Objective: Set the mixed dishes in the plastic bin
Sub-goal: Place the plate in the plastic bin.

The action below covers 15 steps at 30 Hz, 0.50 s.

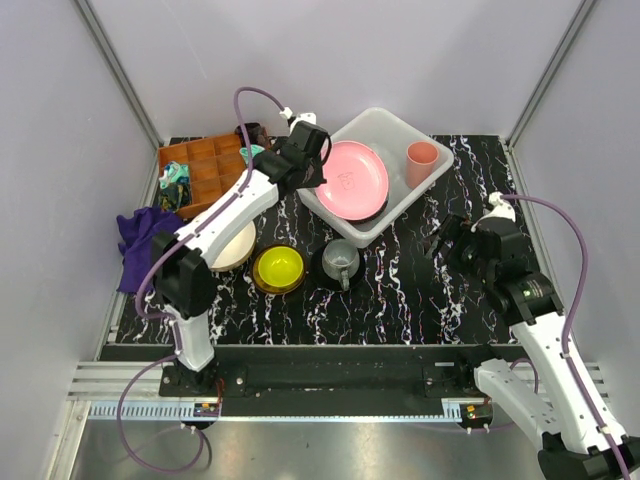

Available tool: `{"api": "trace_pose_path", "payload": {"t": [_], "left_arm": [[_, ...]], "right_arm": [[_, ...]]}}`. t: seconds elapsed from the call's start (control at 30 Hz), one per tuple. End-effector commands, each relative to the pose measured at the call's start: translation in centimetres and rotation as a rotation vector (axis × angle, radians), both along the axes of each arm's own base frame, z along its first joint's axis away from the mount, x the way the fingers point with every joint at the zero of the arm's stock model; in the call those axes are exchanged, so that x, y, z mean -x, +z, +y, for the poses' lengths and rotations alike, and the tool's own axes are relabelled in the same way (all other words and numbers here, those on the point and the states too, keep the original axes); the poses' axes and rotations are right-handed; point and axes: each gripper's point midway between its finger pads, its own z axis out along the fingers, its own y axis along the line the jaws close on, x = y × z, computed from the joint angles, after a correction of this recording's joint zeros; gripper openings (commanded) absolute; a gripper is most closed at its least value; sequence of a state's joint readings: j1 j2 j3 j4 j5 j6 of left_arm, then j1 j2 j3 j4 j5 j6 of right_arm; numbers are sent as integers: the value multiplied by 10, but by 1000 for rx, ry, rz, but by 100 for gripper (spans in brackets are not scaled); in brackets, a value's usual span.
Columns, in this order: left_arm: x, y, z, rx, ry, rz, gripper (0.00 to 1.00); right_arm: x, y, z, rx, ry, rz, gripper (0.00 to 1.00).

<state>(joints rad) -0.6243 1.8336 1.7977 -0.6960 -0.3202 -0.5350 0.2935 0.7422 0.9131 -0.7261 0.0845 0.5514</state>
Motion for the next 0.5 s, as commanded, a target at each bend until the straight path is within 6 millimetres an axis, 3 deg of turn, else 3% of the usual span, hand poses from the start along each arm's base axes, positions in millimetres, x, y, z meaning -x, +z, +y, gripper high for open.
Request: {"api": "trace_pose_path", "payload": {"t": [0.0,0.23,0.47], "left_arm": [[-38,36,-12,51,-58,-107,0],[-70,13,-17,61,-83,-85,0],[-92,-32,-15,93,-76,-23,0]], "right_arm": [[1,-6,4,-9,19,9,90],[-2,-13,4,16,30,24,91],[-6,-9,8,27,56,29,91]]}}
